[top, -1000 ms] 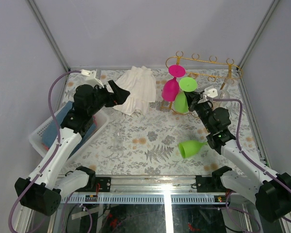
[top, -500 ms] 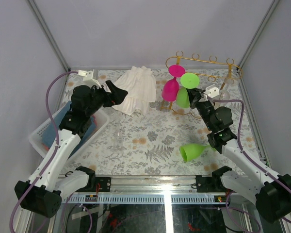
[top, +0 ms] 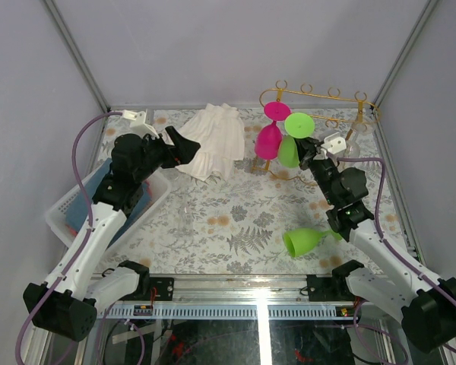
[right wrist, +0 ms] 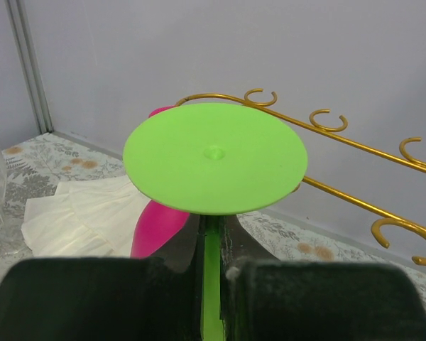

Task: Place the wine glass upside down on the wine glass rack
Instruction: Turn the wine glass upside down at the wine rack.

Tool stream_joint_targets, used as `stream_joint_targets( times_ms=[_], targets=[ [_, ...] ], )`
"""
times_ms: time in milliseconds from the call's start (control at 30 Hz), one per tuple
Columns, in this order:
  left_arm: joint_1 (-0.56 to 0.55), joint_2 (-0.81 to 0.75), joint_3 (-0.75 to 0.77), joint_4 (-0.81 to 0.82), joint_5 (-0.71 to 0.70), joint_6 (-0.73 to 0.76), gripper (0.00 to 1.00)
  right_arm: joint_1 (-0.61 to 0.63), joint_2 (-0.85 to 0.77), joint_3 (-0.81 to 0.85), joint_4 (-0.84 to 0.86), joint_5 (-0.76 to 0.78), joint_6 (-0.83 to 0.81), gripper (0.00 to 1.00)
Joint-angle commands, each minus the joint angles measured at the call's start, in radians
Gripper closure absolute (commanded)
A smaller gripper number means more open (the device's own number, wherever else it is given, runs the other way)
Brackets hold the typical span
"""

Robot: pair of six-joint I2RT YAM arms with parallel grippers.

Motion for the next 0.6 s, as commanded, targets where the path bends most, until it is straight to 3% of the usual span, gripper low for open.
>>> stream_joint_targets(
  times_ms=[0, 567],
  targets=[
    [0.008, -0.010, -0.009, 0.049, 0.013, 0.009, 0.14, -0.006, 0.016, 0.060, 0.041, 0.067, -0.012, 1.00],
    [0.017, -0.008, -0.010, 0.050, 0.019, 0.010, 0.14, -0.006, 0.128, 0.113, 0.031, 0.195, 0.030, 1.00]
  ],
)
